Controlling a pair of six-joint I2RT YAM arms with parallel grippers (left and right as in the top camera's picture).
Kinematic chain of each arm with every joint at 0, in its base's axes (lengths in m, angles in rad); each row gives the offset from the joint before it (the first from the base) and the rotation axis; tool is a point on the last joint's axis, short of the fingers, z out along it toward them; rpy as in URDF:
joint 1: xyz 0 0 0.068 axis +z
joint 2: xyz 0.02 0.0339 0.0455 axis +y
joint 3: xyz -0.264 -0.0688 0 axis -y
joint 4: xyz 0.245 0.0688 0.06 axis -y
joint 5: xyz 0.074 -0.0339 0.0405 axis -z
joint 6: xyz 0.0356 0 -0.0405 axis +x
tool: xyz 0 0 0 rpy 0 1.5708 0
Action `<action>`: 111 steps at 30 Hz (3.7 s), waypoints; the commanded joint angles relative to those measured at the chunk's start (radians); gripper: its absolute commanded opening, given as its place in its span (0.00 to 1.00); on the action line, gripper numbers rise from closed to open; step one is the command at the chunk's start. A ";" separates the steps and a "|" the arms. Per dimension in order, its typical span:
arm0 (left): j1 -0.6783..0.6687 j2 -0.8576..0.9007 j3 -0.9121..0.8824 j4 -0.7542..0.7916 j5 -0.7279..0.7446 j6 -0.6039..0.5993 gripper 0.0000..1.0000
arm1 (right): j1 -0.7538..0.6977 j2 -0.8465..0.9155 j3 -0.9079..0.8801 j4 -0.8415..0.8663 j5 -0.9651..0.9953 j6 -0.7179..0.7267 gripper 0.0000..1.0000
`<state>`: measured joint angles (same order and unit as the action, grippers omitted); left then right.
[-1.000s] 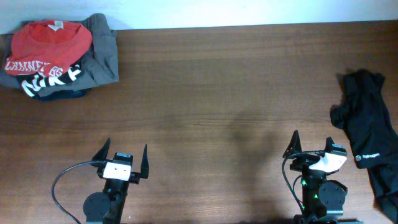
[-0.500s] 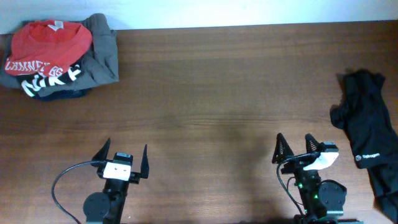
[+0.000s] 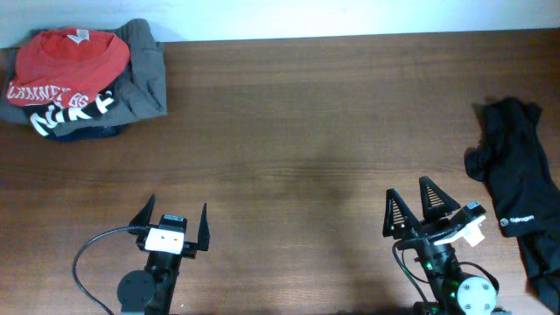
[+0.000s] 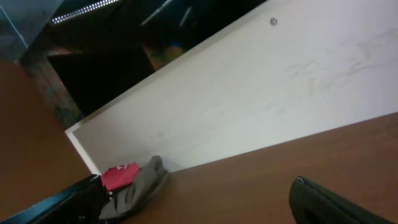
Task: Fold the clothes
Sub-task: 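Open the right gripper and reach toward the black garment at right, then grasp the black garment edge with the right gripper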
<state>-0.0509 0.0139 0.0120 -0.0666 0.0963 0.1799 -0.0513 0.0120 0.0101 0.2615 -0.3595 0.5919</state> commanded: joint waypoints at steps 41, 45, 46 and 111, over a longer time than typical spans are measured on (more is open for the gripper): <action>0.006 -0.002 -0.003 -0.006 -0.008 0.009 0.99 | -0.915 1.515 1.125 -0.911 0.309 -0.354 0.99; 0.006 -0.002 -0.003 -0.006 -0.008 0.009 0.99 | -0.997 1.567 1.125 -0.883 0.201 -0.450 0.99; 0.006 -0.002 -0.003 -0.006 -0.008 0.009 0.99 | -1.012 1.576 1.125 -0.879 0.178 -0.465 0.99; 0.006 -0.002 -0.003 -0.006 -0.008 0.009 0.99 | -1.075 1.859 1.118 -0.687 0.056 -0.514 0.34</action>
<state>-0.0509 0.0158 0.0120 -0.0677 0.0929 0.1799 -1.1244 1.8618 1.1240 -0.4278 -0.2981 0.0711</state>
